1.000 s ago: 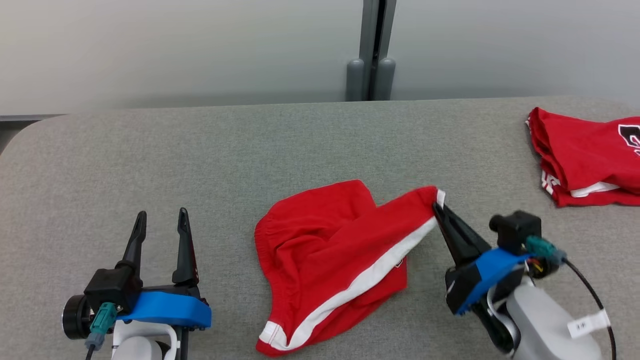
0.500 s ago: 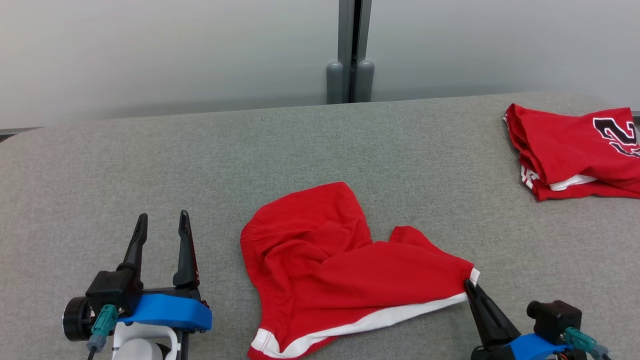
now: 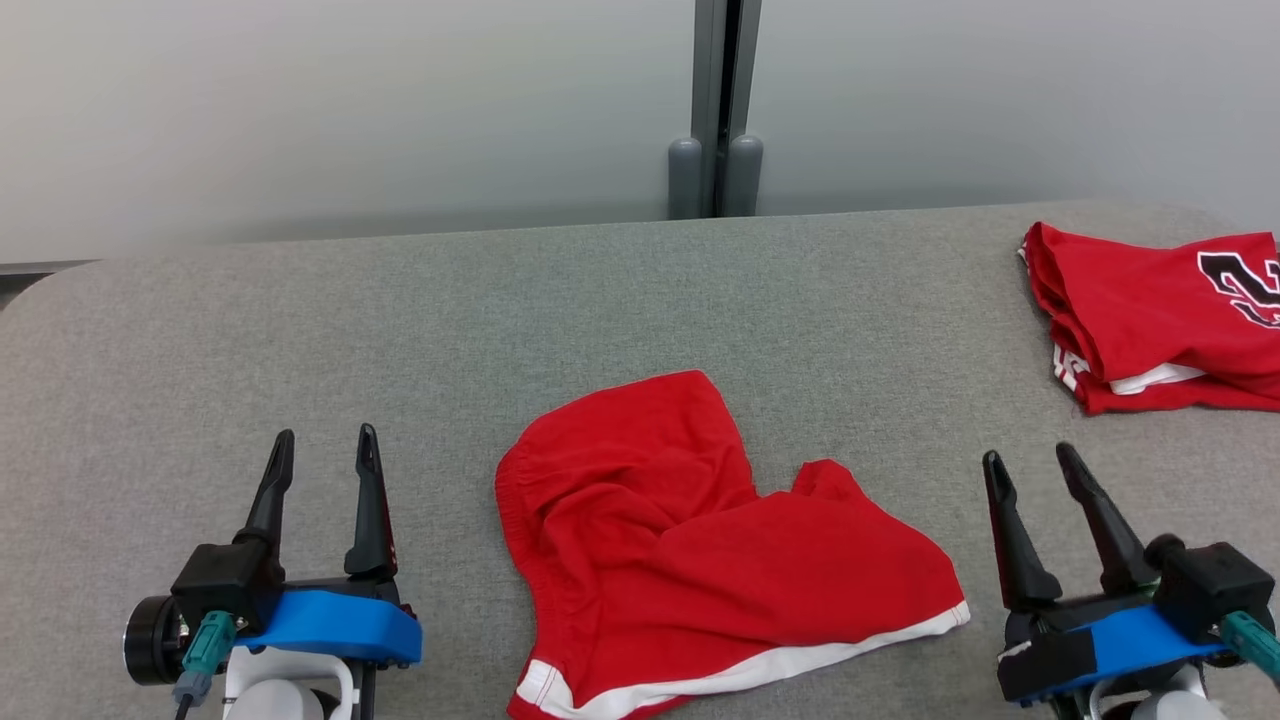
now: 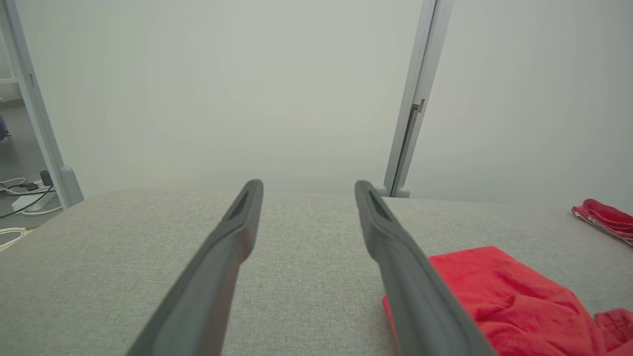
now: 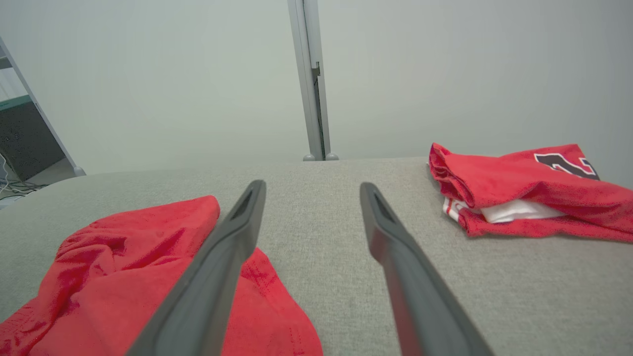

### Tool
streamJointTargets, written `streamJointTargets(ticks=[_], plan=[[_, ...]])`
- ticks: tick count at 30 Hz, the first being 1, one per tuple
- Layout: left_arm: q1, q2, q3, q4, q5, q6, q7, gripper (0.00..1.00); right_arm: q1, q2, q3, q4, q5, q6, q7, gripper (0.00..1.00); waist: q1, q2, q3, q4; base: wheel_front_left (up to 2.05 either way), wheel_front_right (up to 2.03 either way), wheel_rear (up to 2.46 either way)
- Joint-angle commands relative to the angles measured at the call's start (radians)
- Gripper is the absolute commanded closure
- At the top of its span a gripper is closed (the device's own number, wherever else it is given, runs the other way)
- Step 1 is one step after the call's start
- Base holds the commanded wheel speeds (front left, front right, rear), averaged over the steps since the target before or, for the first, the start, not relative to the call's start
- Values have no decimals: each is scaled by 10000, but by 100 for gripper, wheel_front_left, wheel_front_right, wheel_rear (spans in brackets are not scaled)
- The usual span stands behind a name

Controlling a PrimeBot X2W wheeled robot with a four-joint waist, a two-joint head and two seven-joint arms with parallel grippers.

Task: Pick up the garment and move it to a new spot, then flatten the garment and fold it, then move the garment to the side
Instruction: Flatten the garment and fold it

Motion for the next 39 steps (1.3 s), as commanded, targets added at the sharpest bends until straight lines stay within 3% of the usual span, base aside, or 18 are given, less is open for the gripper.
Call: streamJointTargets(ticks=[1,10,39], plan=[[73,-4,40,3,43,-43,-43,0,-187,93,-124,-224,-221,1,-84,0,1,0,-14,36,0,0,0],[144,-6,-16,-5,144,-75,-43,0,-428,518,-404,-892,-968,1,-212,0,1,0,-143,246,0,0,0],[641,136,176,-47,511,-160,-43,0,131,918,-563,-229,-1375,1,-214,0,1,0,-491,389,0,0,0]])
